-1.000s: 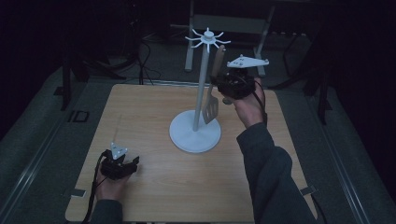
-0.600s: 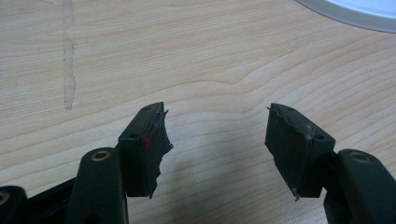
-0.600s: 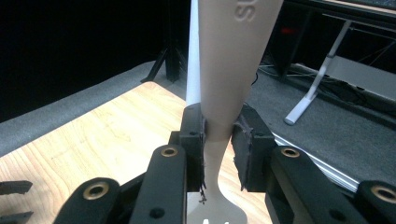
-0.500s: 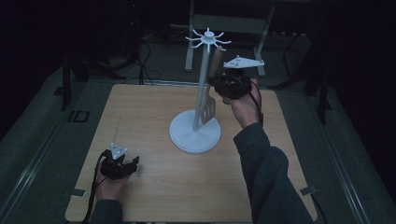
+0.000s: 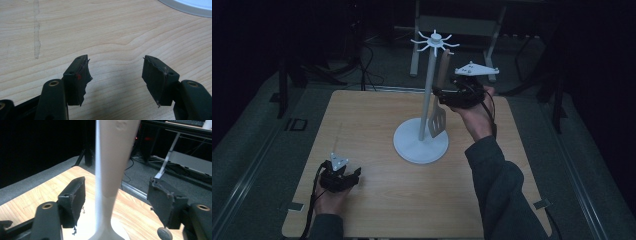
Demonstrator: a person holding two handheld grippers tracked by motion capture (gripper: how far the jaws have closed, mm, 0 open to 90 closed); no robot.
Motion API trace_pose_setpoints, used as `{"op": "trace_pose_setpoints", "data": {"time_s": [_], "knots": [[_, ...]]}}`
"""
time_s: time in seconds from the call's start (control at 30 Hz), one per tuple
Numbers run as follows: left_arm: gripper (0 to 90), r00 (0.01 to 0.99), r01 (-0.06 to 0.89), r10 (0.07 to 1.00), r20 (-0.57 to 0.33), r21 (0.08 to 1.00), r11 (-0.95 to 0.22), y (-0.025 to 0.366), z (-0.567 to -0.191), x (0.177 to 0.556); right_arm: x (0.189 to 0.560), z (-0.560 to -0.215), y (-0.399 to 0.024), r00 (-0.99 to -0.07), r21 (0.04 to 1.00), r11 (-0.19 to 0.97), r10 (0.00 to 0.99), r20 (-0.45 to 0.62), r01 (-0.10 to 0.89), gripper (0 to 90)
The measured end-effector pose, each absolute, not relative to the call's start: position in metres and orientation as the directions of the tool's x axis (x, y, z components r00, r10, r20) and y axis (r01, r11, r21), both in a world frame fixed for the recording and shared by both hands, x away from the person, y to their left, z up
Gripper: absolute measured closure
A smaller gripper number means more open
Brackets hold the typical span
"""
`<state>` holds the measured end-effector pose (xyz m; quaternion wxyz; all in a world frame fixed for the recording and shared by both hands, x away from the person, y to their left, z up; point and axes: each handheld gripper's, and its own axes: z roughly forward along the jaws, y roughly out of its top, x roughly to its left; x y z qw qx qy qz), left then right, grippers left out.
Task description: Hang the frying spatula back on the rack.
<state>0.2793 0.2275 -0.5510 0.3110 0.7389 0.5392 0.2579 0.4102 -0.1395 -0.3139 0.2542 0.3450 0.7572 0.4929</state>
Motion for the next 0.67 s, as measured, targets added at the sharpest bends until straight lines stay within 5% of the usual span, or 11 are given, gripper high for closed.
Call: {"op": "trace_pose_setpoints", "data": {"time_s": [0.67], "knots": [[38.2, 0.286, 0.636, 0.957, 0.047, 0.738, -0.226, 0.227, -0.551, 0.28, 0.392, -0.337, -0.171, -0.632, 0.912, 0.285, 0.774, -0.038, 0.295, 29.0]]}}
